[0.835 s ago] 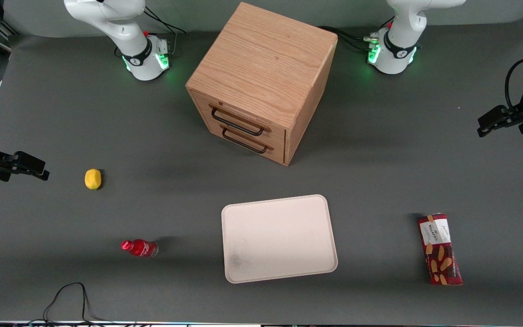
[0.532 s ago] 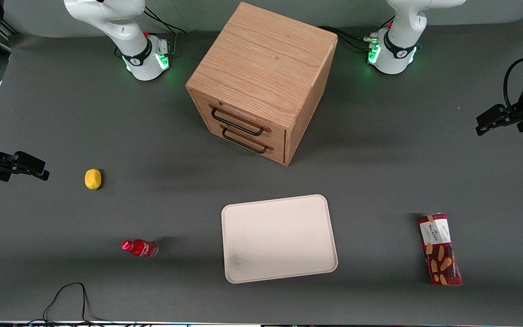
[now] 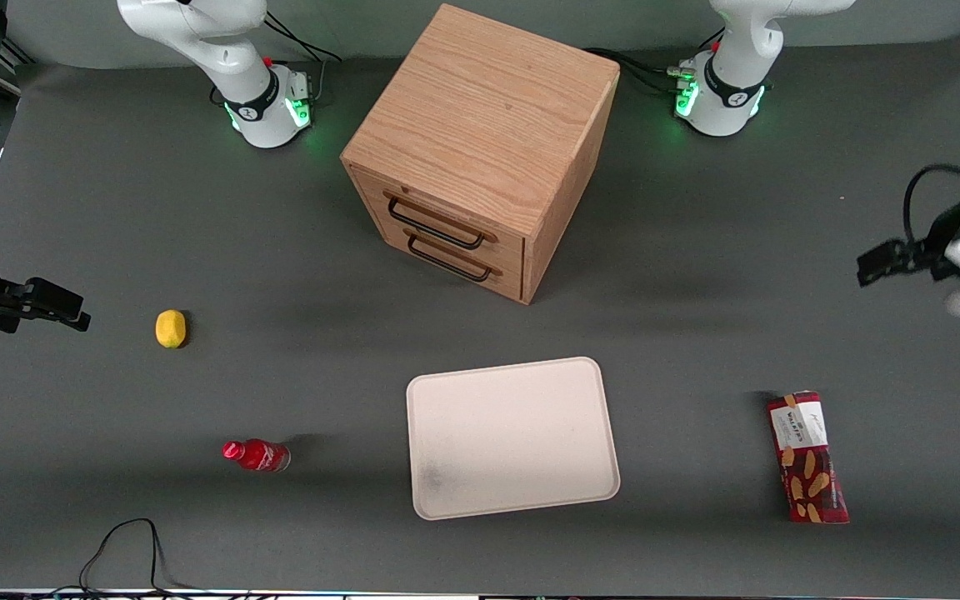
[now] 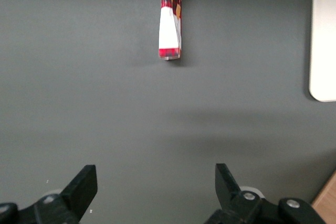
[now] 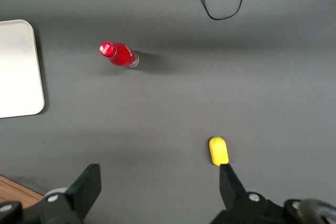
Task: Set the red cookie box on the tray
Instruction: 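Move the open left gripper down toward the red tartan cookie box, then close the left gripper on the end of the cookie box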
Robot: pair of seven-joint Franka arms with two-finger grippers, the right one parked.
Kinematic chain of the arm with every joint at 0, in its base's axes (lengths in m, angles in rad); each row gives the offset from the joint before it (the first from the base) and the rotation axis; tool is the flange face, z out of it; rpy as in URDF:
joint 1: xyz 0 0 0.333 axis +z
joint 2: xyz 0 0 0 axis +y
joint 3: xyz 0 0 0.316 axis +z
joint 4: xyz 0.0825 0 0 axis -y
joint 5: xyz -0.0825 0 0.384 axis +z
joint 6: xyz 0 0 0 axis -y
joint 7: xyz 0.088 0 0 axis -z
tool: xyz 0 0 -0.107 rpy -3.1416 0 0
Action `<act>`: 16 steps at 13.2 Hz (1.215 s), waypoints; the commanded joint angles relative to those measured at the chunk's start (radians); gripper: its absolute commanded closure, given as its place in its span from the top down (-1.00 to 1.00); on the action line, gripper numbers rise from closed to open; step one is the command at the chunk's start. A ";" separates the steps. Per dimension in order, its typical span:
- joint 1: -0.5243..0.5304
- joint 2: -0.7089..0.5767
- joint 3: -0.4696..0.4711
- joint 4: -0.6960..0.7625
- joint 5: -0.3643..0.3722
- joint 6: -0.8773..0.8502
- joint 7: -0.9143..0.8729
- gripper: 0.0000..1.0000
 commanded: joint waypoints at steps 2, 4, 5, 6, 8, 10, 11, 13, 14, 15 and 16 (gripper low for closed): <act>-0.002 0.303 -0.004 0.241 0.019 0.064 0.028 1.00; -0.004 0.402 0.017 0.272 0.034 0.165 0.100 1.00; -0.004 0.448 0.042 0.280 0.022 0.235 0.133 1.00; -0.007 0.477 0.051 0.278 0.022 0.308 0.154 1.00; -0.015 0.534 0.059 0.277 0.019 0.417 0.153 1.00; -0.022 0.592 0.076 0.268 -0.036 0.544 0.153 1.00; -0.027 0.618 0.080 0.267 -0.055 0.599 0.154 1.00; -0.041 0.676 0.093 0.267 -0.062 0.679 0.141 0.98; -0.045 0.699 0.093 0.267 -0.102 0.714 0.124 0.96; -0.056 0.721 0.094 0.267 -0.130 0.747 0.124 0.84; -0.059 0.732 0.094 0.266 -0.131 0.764 0.124 0.56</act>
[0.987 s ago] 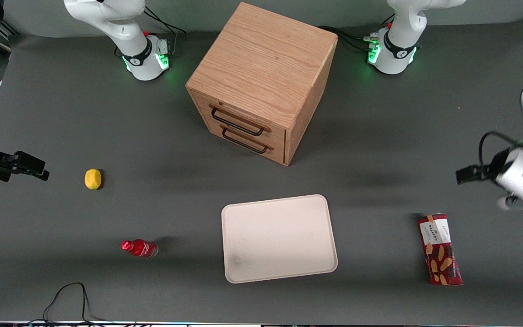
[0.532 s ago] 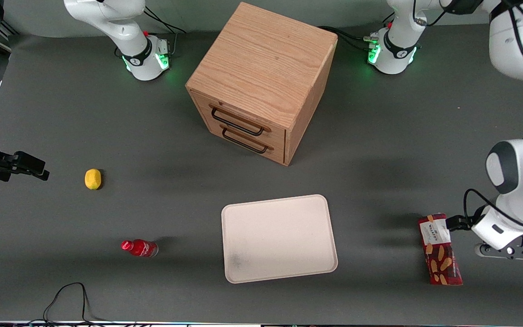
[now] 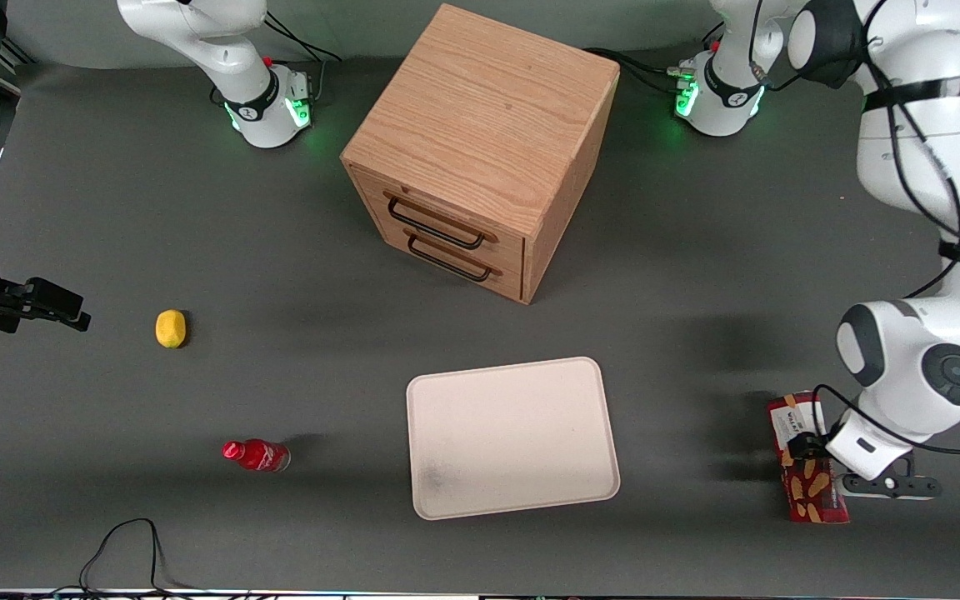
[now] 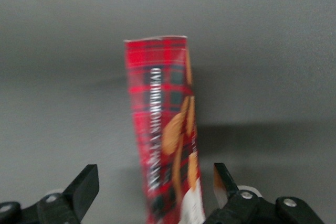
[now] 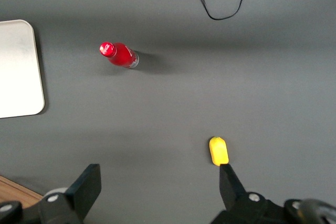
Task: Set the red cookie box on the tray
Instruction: 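Close the left gripper on the end of the cookie box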
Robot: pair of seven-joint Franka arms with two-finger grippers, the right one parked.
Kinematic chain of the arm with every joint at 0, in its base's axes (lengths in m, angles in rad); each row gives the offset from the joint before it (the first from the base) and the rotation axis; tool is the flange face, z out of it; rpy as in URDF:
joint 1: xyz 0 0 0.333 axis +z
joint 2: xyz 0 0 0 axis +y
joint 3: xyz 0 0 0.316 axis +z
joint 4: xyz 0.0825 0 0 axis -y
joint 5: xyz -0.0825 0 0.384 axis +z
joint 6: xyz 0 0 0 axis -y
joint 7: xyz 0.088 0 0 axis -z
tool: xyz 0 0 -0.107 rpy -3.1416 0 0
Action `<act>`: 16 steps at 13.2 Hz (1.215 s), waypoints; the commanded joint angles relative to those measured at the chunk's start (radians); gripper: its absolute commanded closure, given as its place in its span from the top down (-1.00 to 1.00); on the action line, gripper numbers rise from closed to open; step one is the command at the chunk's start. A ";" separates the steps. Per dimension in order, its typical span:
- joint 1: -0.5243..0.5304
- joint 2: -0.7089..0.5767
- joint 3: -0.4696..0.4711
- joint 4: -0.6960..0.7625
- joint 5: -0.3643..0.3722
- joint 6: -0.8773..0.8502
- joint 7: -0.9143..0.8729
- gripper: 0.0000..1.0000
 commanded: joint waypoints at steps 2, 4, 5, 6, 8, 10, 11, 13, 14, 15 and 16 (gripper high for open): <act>-0.036 0.034 0.032 0.029 -0.029 0.009 -0.003 -0.99; -0.039 0.029 0.032 0.029 -0.032 -0.005 -0.017 -1.00; -0.044 0.026 0.037 0.032 -0.032 -0.020 -0.014 -1.00; -0.045 0.023 0.052 0.037 -0.031 -0.039 -0.009 -1.00; -0.045 0.013 0.057 0.041 -0.032 -0.077 -0.007 -1.00; -0.047 -0.013 0.055 0.073 -0.035 -0.155 -0.018 -1.00; -0.053 -0.029 0.055 0.105 -0.039 -0.230 -0.024 -1.00; -0.067 -0.050 0.055 0.193 -0.104 -0.391 -0.056 -1.00; -0.083 -0.050 0.055 0.237 -0.123 -0.449 -0.082 -1.00; -0.106 -0.055 0.054 0.279 -0.127 -0.494 -0.137 -1.00; -0.137 -0.058 0.052 0.328 -0.128 -0.543 -0.229 -1.00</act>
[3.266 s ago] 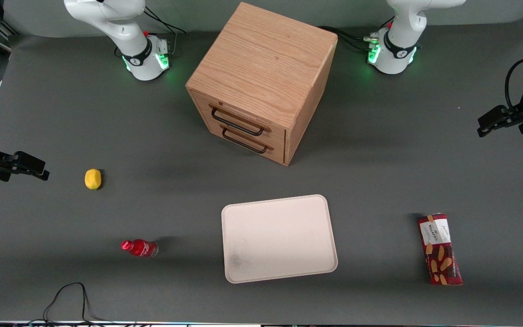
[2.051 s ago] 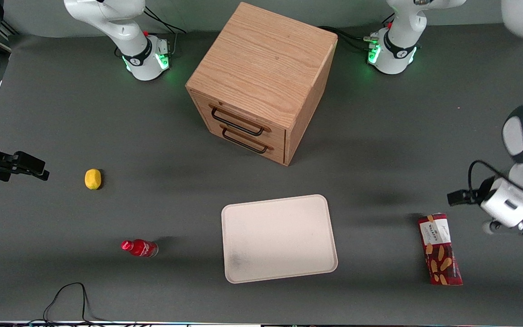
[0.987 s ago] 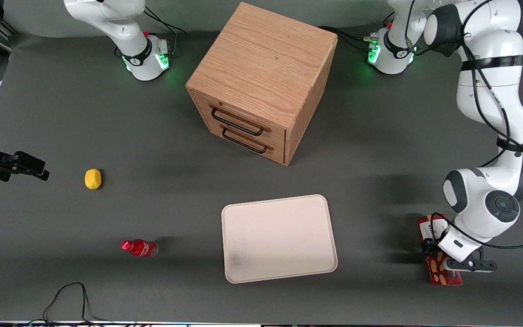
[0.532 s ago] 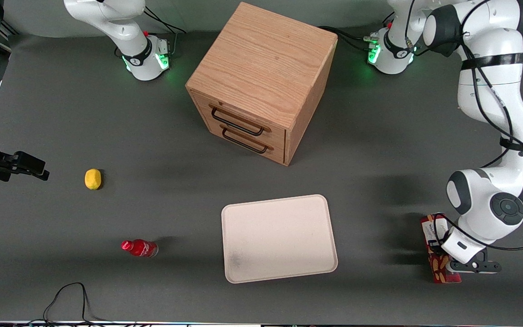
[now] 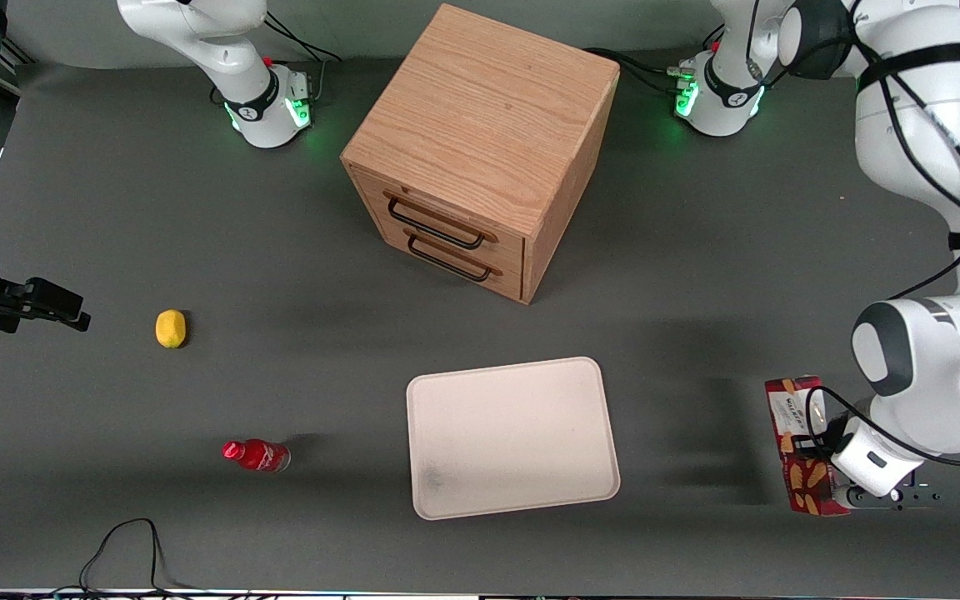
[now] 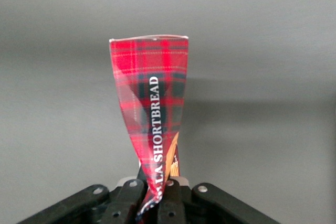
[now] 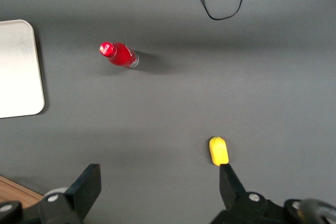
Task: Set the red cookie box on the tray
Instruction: 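Lift the box and carry it over the white tray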
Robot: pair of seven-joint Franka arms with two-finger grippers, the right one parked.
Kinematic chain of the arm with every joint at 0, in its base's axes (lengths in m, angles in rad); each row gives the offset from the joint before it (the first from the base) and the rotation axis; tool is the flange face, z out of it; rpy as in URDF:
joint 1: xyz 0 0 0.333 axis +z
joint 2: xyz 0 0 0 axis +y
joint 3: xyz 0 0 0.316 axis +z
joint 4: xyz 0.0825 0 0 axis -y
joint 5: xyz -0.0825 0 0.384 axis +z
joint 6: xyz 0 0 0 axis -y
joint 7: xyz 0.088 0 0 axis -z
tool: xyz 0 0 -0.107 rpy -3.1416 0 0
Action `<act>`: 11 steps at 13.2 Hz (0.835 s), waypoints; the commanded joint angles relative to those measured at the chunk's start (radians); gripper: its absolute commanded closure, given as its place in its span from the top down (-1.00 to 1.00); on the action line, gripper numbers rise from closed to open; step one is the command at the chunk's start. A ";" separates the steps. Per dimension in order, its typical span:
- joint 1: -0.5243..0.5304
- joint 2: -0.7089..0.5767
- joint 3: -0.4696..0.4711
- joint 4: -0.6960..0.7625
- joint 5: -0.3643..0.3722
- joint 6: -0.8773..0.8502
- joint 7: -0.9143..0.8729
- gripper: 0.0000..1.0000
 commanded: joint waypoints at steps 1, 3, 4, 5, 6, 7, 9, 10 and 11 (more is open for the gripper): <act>-0.084 -0.001 0.013 0.134 -0.016 -0.121 -0.210 -1.00; -0.122 -0.001 -0.014 0.187 -0.016 -0.147 -0.317 -1.00; -0.136 -0.001 -0.042 0.201 -0.016 -0.144 -0.375 -1.00; -0.158 0.007 -0.068 0.214 -0.013 -0.127 -0.432 -1.00; -0.194 0.019 -0.076 0.215 -0.007 -0.083 -0.485 -1.00; -0.231 0.037 -0.078 0.209 -0.001 -0.022 -0.498 -1.00; -0.294 0.093 -0.079 0.202 0.083 0.049 -0.503 -1.00; -0.316 0.123 -0.082 0.200 0.102 0.083 -0.521 -1.00; -0.326 0.151 -0.084 0.185 0.107 0.117 -0.548 -1.00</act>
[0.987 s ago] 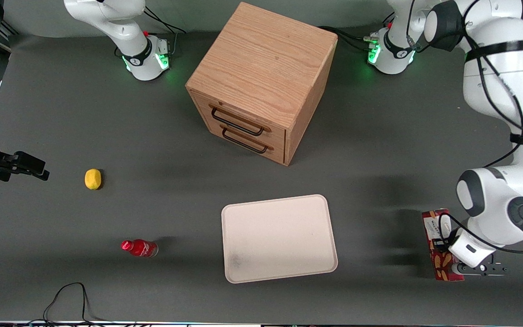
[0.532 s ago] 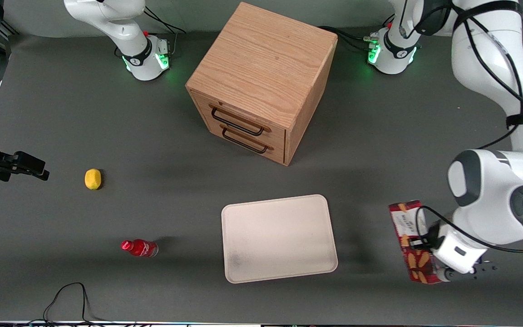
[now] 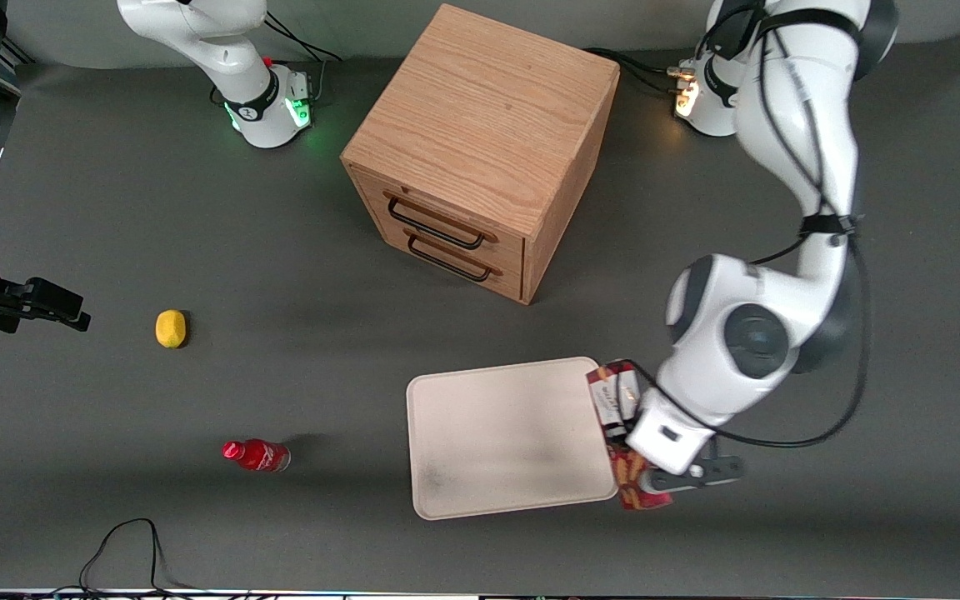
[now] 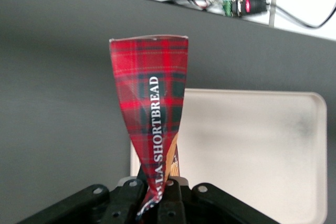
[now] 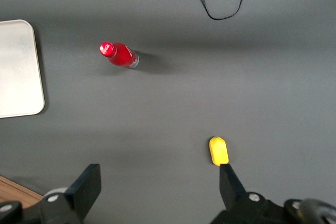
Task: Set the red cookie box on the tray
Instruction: 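Lift the box and carry it over the white tray, then lower the box onto the tray and open the left gripper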
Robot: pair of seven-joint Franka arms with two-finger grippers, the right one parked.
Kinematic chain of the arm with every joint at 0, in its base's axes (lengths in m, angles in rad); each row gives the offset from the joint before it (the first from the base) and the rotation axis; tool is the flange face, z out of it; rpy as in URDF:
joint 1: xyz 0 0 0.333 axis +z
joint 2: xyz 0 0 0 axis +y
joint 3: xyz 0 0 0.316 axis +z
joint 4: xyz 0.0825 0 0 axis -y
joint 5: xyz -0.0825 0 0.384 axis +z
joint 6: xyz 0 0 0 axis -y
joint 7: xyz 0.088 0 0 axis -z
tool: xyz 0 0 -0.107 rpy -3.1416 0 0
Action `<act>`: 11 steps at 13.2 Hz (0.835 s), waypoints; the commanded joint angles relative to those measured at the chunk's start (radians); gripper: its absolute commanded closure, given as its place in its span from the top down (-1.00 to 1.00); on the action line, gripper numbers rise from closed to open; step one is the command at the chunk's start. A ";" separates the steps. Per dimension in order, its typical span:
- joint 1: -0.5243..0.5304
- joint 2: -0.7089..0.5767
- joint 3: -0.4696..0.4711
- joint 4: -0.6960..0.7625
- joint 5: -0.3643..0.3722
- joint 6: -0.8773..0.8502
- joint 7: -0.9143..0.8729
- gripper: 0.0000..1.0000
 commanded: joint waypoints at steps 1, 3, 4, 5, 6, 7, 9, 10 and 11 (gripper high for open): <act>-0.041 0.081 0.008 -0.002 0.052 0.102 -0.054 -1.00; -0.044 0.093 0.008 -0.064 0.066 0.165 -0.054 -1.00; -0.042 0.093 0.008 -0.084 0.068 0.170 -0.053 -1.00; -0.042 0.098 0.008 -0.087 0.077 0.170 -0.053 -1.00; -0.042 0.104 0.008 -0.087 0.095 0.170 -0.056 -1.00; -0.042 0.110 0.008 -0.087 0.097 0.176 -0.056 -1.00; -0.042 0.115 0.008 -0.098 0.099 0.198 -0.065 -1.00; -0.042 0.115 0.008 -0.099 0.100 0.198 -0.065 -0.70; -0.042 0.115 0.009 -0.104 0.120 0.202 -0.062 0.98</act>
